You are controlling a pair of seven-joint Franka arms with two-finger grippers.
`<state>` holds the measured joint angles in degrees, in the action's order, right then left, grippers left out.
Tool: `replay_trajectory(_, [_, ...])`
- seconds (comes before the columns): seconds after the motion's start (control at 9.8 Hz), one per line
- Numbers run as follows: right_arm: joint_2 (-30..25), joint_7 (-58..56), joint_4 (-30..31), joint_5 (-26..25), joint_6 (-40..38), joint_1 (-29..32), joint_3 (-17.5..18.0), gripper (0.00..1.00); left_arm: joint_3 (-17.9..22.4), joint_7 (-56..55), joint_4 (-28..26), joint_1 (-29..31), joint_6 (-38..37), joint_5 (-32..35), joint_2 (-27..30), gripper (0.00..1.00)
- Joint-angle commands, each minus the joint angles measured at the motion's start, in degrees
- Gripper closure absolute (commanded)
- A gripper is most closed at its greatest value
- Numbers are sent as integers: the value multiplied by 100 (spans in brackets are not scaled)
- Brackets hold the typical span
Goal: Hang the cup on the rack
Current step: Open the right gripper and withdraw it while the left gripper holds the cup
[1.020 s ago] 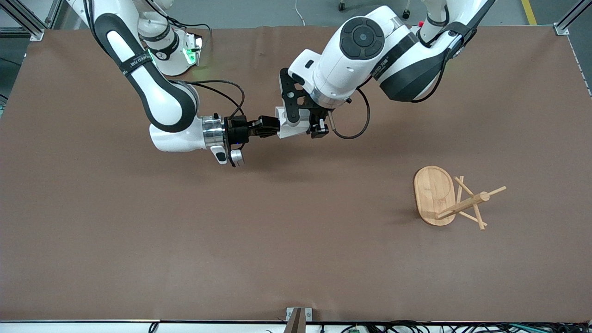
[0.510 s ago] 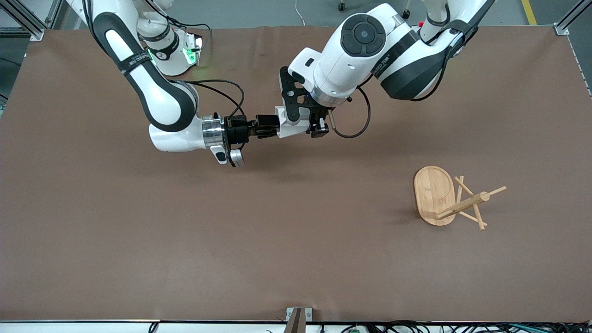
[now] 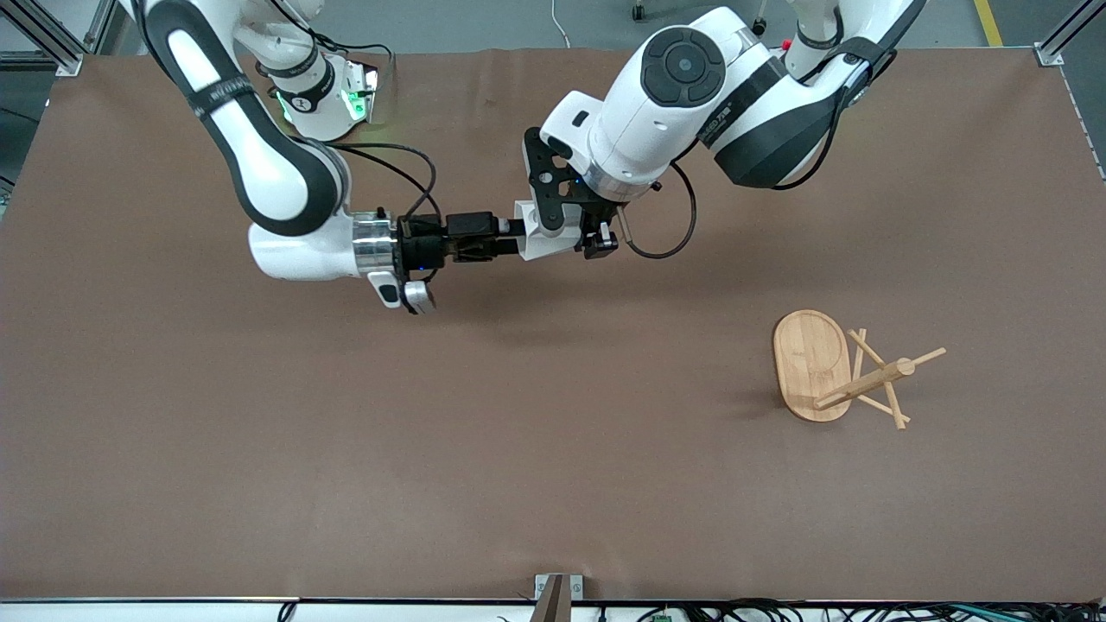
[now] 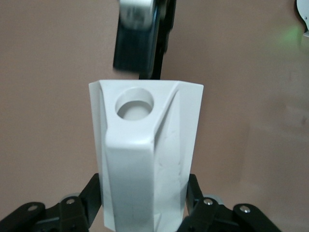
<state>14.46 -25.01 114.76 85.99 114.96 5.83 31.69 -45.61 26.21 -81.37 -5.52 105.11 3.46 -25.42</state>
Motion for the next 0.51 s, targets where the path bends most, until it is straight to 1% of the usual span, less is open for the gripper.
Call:
replay_trajectory(0.0, [-593,373,222,-983,-769,111,-740,0,-18,-754,-169,60,-139,85,221,97])
replay_trajectory(0.1, [-751,557,214,-1684,-1087,111,-1126,0,-18,-1167,-160,69,-305,85,317,97])
replay_trajectory(0.2, [-987,907,222,-2457,-1194,103,-1470,0,-18,-1614,-152,77,-454,85,423,97])
replay_trajectory(0.41, [-1374,1942,170,-4012,-1143,103,-1928,0,-10,-2415,-178,209,-596,94,608,97])
